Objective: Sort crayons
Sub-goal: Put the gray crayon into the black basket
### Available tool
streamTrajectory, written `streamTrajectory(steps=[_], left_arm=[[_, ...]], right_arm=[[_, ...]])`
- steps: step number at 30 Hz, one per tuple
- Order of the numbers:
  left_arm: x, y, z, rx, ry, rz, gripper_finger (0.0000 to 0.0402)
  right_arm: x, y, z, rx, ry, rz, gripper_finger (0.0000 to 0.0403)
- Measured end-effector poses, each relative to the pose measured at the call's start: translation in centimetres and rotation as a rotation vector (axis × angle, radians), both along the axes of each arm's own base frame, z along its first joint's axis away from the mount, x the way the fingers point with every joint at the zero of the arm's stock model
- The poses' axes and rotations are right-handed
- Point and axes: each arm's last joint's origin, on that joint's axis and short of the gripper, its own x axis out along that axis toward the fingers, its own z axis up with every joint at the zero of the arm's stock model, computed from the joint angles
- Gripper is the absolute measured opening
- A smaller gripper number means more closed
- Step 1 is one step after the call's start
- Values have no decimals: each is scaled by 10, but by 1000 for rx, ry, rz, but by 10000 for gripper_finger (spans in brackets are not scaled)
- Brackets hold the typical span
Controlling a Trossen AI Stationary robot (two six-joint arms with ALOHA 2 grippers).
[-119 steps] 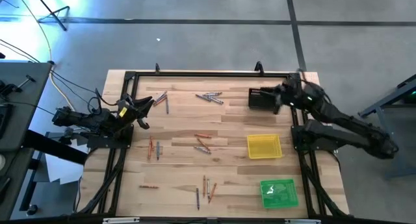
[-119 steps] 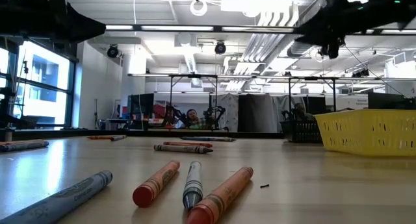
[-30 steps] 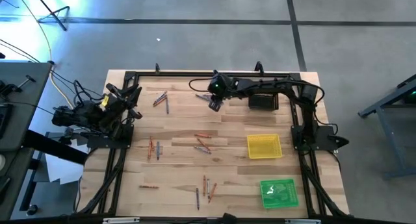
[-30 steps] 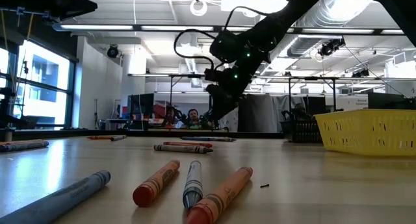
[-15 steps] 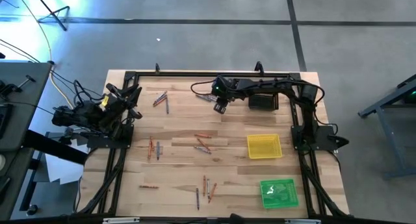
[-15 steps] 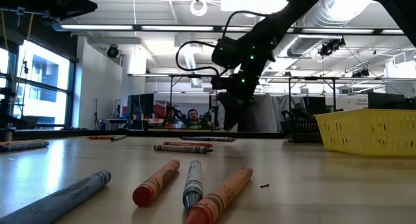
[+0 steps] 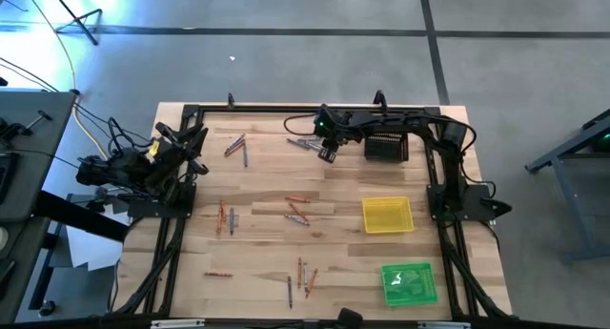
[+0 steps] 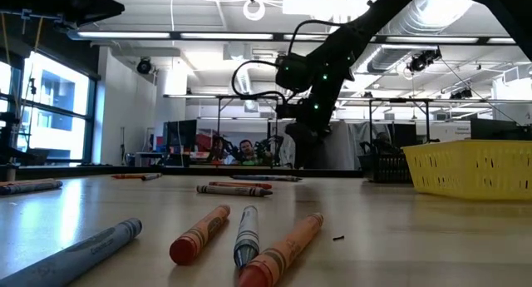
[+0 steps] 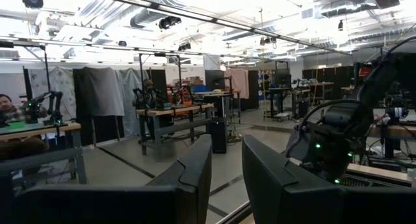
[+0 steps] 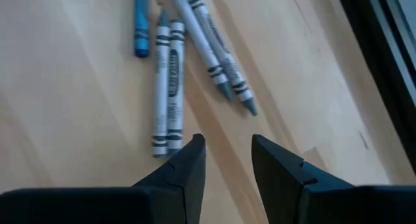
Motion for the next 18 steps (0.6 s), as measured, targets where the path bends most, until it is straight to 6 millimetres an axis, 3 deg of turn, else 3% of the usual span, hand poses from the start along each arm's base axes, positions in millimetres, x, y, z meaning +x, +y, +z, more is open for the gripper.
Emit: streamTrajectory(steps=[6, 18], left_arm=[[0, 0, 0, 9, 8, 3, 74], [0, 0, 0, 10, 10, 4, 74]], right_arm=[[-1, -2, 0, 25, -18, 6, 118], [9, 12, -4, 52, -44, 37, 118]])
